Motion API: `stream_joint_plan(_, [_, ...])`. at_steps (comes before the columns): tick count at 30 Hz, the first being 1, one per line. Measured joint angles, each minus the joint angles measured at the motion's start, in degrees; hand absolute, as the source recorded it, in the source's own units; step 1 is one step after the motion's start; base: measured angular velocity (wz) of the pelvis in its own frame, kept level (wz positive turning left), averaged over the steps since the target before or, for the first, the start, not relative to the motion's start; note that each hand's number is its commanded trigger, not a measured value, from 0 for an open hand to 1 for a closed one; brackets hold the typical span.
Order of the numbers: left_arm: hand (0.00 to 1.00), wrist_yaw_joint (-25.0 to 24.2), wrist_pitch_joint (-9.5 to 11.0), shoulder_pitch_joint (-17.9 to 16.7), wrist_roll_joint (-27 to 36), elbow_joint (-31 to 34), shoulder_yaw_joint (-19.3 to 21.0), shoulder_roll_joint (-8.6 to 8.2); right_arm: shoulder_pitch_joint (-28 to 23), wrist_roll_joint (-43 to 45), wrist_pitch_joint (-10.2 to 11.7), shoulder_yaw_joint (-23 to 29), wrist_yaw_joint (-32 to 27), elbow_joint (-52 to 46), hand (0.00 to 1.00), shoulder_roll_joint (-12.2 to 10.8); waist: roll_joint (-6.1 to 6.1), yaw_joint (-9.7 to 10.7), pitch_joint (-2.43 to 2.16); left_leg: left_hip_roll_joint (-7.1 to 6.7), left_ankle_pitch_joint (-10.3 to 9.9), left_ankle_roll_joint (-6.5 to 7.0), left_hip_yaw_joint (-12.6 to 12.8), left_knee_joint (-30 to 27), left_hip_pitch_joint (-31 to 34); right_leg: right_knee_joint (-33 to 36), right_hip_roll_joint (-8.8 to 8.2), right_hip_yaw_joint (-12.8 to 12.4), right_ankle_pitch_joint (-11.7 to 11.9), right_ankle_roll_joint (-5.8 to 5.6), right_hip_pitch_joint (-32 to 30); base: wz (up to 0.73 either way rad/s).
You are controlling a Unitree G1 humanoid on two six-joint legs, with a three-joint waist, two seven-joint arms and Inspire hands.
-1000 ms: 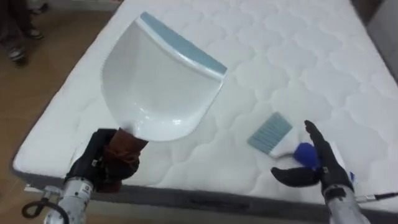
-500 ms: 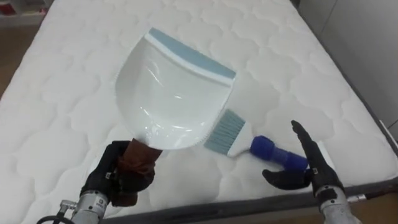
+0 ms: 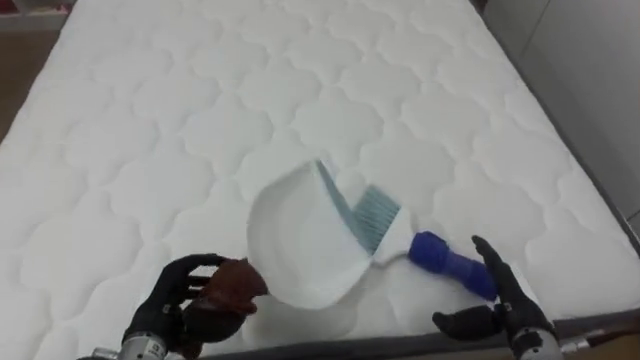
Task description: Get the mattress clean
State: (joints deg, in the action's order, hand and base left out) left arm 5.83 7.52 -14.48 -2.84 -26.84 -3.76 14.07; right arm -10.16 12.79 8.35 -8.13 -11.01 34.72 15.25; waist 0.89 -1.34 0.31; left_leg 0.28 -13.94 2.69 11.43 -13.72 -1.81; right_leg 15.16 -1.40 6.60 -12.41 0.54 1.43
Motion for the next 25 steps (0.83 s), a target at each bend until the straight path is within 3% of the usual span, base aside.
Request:
stream_joint_plan(6, [0.00,3.74,-0.08,-0.47,0.34,-8.92,2.25,-0.85,0.11,-1.32,-0.69,0.39,-0.03,8.63,0.00,-0.26,0.38,-0.75,-0.50,-0.23,0.05,-0.06,-0.70,0.75,-1.97,-3.19,0.22,0.33,0.40,-0.27,2.76,0.03])
stream_joint_plan(10, [0.00,6.00,-0.17,-0.27,1.84,-18.64,3.65,-1.40,0.19,-0.93,-0.77,0.47,0.02,13.25,0.00,-0.53,0.34,-0.66,-0.44,-0.28,0.05,-0.08,-0.91,1.42,-3.66,-4.99,0.28,0.62,0.73,-0.37,4.91,-0.02])
stream_joint_plan(12, [0.00,6.29,-0.91,-0.43,3.47,-22.58,3.82,-1.43,-0.10,-0.92,-1.82,0.50,0.39,16.13,0.00,-1.26,0.40,-0.63,-0.37,-0.33,0.04,-0.11,-1.30,2.42,-4.78,-5.75,0.41,0.61,0.85,-0.38,6.01,0.02])
stream_joint_plan(14, [0.00,6.24,-1.41,-0.76,3.45,-24.24,4.82,-1.79,-0.09,-0.38,-3.29,0.65,1.07,17.08,0.00,-1.74,0.39,-0.75,-0.27,-0.37,0.04,-0.11,-1.31,2.58,-4.76,-5.90,0.42,0.67,0.85,-0.38,6.00,0.00])
stream_joint_plan(18, [0.00,5.88,-2.37,-1.40,3.46,-28.42,8.70,-2.50,0.10,1.29,-3.64,3.32,2.59,21.25,0.00,-2.66,0.35,-0.78,-0.30,-0.67,0.04,-0.11,-2.13,3.03,-4.88,-6.49,0.36,0.54,0.95,-0.53,6.39,0.04])
stream_joint_plan(20, [0.00,5.94,-3.92,-2.55,3.29,-31.29,11.96,-2.85,-0.83,1.10,-5.41,5.23,3.83,22.12,0.00,-3.18,0.36,-0.73,-0.30,-0.67,0.04,-0.10,-2.16,3.30,-5.15,-6.47,0.40,0.51,0.95,-0.53,6.73,0.00])
stream_joint_plan(25, [0.00,5.94,-8.15,-3.39,3.15,-35.49,14.36,-3.83,-1.28,1.62,-7.36,7.19,6.36,26.21,0.00,-3.96,0.55,-0.69,-0.24,-0.71,0.03,-0.10,-2.26,3.28,-5.55,-6.41,0.37,0.50,0.95,-0.54,7.16,0.00])
